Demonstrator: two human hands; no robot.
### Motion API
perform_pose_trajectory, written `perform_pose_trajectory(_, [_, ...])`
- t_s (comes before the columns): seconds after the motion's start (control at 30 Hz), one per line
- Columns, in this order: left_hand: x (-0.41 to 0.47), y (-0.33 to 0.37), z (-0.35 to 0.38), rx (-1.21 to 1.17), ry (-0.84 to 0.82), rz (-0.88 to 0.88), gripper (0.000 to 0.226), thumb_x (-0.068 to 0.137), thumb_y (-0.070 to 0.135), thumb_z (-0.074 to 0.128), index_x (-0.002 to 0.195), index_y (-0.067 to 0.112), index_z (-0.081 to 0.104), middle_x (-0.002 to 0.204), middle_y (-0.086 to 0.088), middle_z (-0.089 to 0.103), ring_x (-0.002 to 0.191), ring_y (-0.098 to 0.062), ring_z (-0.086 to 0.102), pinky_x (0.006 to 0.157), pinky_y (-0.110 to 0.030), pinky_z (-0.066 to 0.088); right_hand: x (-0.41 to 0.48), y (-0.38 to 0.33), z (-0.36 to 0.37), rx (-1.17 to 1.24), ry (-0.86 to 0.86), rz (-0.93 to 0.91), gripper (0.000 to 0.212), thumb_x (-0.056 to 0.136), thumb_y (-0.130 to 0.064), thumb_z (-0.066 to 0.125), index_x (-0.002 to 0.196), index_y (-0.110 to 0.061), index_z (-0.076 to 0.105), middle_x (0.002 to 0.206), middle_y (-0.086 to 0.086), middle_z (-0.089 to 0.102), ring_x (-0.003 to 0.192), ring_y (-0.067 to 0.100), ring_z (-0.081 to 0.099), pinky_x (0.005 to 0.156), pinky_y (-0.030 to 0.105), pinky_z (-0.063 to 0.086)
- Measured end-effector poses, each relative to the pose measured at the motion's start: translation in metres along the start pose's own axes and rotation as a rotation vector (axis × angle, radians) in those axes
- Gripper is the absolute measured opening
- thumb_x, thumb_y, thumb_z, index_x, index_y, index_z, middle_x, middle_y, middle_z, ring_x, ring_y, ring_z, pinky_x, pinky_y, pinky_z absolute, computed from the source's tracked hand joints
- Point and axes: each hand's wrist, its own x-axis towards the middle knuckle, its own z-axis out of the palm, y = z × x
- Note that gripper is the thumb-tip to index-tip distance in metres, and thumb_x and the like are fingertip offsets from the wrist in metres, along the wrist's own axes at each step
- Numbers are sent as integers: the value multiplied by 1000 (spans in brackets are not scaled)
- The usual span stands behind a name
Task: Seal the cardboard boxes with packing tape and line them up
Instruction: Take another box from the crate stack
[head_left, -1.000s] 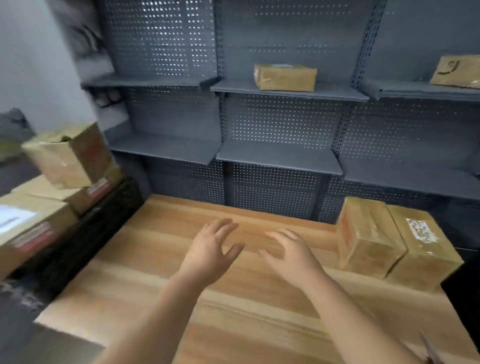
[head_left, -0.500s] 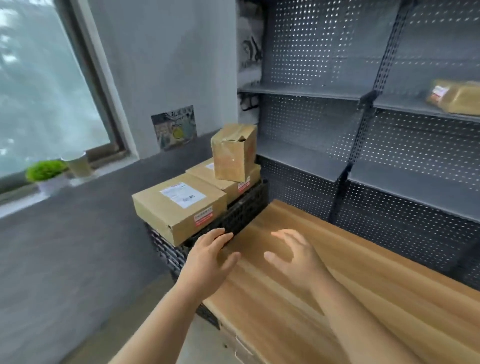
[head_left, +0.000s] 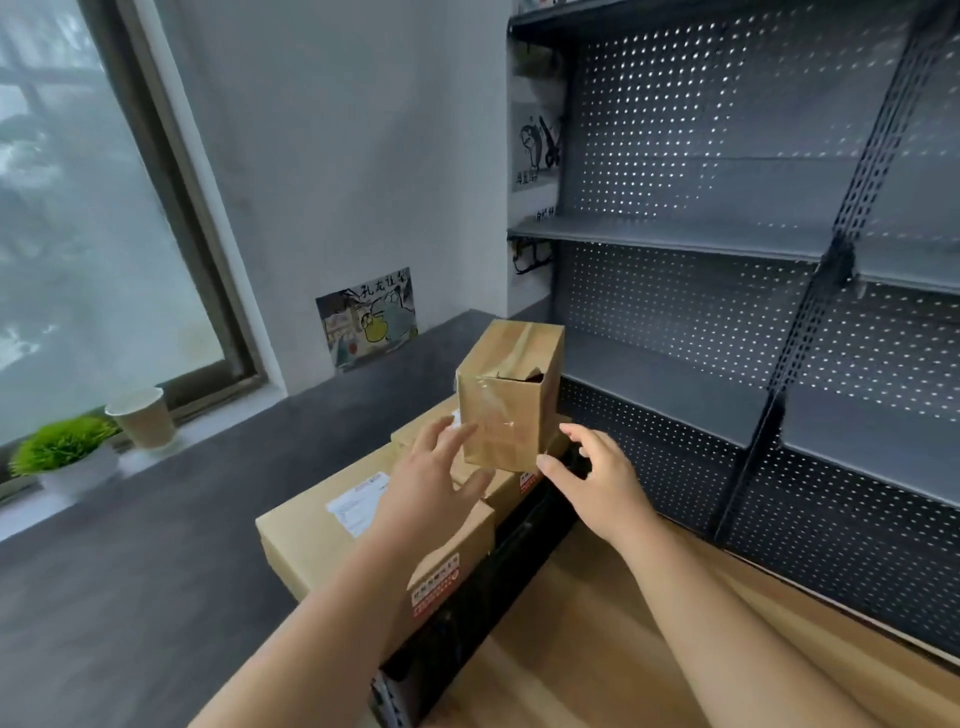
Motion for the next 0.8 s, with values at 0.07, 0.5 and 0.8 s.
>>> perform_pose_trajectory(0.07, [29,-2,0,40,3,25,59,93,53,53,146,40,33,156,12,21,141,-17,25,113,-37,29,22,-3,3,-1,17,19,59,88,-52,62,141,-35,43,142,-9,42,132,13,42,107,38,39])
perform_pose_trajectory(0.5, [164,-32,26,20,-65,205,47,95,37,59,140,40,47,153,1,30,129,-31,32,104,-38,32,113,-30,37,-5,81,188,71,90,-32,69,147,-44,30,155,-9,30,140,15,32,110,34,30])
perform_pose_trajectory(0.8, [106,19,54,-130,101,509,29,88,35,56,112,28,72,121,-1,60,88,-31,46,77,-35,40,16,-14,-6,76,312,234,52,85,-27,76,129,-41,53,123,-20,53,113,2,48,95,25,39])
